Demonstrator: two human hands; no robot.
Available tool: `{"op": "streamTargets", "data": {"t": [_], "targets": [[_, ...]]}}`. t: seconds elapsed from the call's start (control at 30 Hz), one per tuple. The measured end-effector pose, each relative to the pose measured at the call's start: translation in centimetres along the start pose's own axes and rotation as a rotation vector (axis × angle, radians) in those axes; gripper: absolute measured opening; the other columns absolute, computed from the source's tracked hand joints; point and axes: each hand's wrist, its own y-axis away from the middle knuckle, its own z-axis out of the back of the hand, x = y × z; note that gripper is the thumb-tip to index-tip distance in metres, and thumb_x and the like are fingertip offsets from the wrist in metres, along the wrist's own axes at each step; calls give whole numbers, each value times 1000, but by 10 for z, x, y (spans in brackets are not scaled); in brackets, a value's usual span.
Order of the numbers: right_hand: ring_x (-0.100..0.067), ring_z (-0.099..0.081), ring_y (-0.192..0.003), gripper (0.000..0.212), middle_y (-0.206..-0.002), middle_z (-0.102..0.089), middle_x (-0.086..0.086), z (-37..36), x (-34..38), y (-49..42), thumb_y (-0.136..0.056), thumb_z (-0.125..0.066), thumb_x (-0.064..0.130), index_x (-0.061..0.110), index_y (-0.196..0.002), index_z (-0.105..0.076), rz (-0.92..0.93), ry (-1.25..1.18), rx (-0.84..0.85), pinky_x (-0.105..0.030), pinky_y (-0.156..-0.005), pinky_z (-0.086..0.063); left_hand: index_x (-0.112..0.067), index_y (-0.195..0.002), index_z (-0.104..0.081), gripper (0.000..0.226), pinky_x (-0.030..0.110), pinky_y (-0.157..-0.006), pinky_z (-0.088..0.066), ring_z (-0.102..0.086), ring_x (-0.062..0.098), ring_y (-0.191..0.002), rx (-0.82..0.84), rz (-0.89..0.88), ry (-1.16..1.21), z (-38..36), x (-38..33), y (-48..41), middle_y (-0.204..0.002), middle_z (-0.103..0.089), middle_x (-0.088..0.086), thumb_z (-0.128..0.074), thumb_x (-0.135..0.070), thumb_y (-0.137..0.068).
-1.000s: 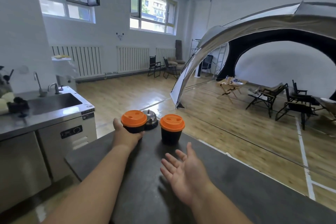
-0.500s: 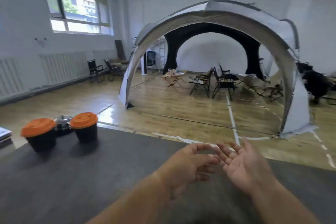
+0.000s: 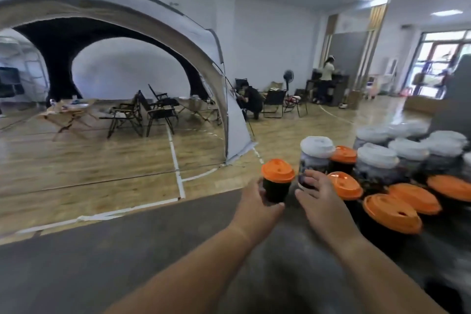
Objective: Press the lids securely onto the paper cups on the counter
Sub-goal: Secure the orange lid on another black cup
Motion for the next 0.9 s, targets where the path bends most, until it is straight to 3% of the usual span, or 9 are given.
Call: {"op": "streamTargets", "data": {"t": [0.1,0.23,0.3,0.37,0.43,0.5,0.63,0.77,0.9], "targets": [[-15,-38,-138,60,-151,-41,1,33,-13,-19,-94,-63,25,24,-148,-37,183,466,-62,-34,-114,-32,-29,-146,-25,85,39,-117,-25,-25,24,-141,-144,-177,-275,-45,-8,-34,-150,-29,2,-73,-43,-78],[-32,-2,-153,67,-166,-8,-13,51,-19,-46,-100,-45,35,21,-157,-14,133,1177,-28,-47,-122,3,-34,-151,-3,86,49,-119,-2,12,33,-148,-159,-214,-721,-67,-16,-77,-160,16,4,-58,-52,-88],[-39,-1,-152,69,-165,-4,-21,50,-18,-58,-100,-42,34,18,-158,-9,13,1354,42,-56,-120,9,-34,-152,-2,81,55,-117,-1,14,37,-147,-137,-186,-870,-68,-14,-96,-161,15,6,-53,-50,-92],[-43,-13,-150,72,-162,-13,-25,50,-17,-66,-97,-45,31,15,-158,-10,-69,1452,104,-62,-118,9,-34,-151,-13,72,56,-116,-13,0,38,-148,-98,-151,-910,-66,-10,-108,-162,1,6,-54,-45,-93],[-42,-28,-145,68,-159,-24,-25,50,-15,-70,-95,-48,26,15,-155,-19,-82,1481,124,-63,-119,4,-31,-149,-24,64,50,-114,-26,-12,35,-146,-57,-156,-864,-62,-5,-111,-161,-11,5,-56,-40,-94],[-39,-38,-139,62,-155,-34,-22,49,-14,-69,-93,-52,24,15,-150,-29,-63,1457,115,-59,-120,-11,-31,-149,-27,63,47,-115,-26,-12,33,-146,-33,-194,-816,-54,-2,-106,-161,-12,4,-56,-37,-94],[-33,-44,-125,53,-139,-40,-15,46,-17,-59,-92,-58,24,16,-140,-36,-41,1313,81,-44,-102,-41,-34,-149,-27,63,46,-116,-27,-17,28,-145,-43,-215,-729,-15,5,-72,-161,-12,-3,-56,-42,-93],[-29,-45,-123,47,-140,-41,-11,4,-2,-30,-95,-54,25,17,-137,-36,107,1211,99,-39,-97,-44,-37,-149,-27,65,45,-117,-26,-20,24,-145,-62,-181,-720,56,22,-16,-161,-11,-7,-57,-44,-92],[-30,-38,-133,49,-151,-31,-12,-89,38,25,-98,-51,23,17,-141,-30,350,1125,263,-38,-104,-38,-38,-148,-29,65,42,-117,-28,-25,22,-144,-165,-102,-742,140,47,47,-161,-13,-9,-58,-44,-91]]}}
